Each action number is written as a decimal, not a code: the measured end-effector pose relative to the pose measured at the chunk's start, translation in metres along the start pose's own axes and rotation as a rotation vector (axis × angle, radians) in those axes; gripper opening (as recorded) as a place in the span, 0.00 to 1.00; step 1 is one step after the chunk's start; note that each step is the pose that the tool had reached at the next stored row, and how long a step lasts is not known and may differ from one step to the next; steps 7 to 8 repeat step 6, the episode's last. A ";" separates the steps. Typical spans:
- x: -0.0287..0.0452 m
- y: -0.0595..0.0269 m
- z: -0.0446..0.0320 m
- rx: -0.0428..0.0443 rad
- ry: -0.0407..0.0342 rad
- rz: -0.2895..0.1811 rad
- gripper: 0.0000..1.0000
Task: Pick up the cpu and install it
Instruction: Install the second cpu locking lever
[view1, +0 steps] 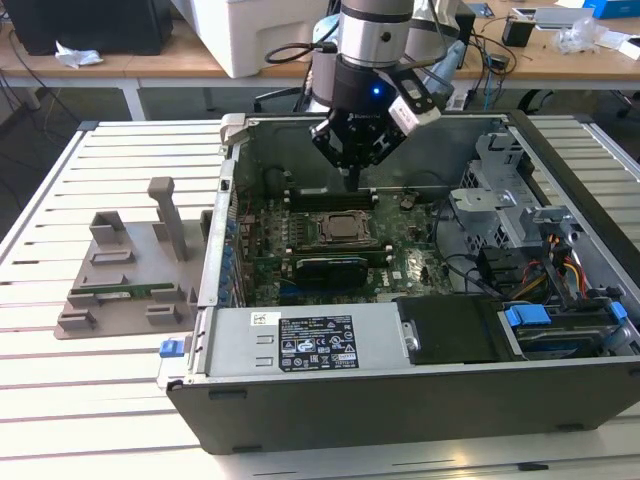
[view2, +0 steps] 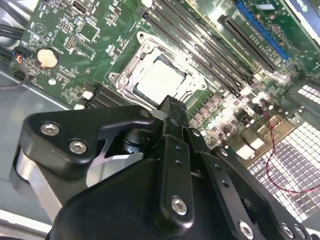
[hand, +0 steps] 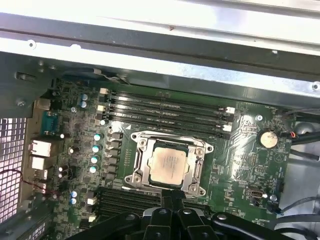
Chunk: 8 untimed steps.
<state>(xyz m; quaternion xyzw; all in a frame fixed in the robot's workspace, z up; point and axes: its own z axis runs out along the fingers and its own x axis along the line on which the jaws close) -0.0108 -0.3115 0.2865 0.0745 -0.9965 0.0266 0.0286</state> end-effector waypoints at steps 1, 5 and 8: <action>0.0000 0.0000 0.0000 0.0001 0.0000 0.000 0.11; 0.0000 0.0000 -0.0001 0.0001 0.0001 0.000 0.11; 0.0000 0.0000 -0.0001 0.0001 0.0001 0.000 0.11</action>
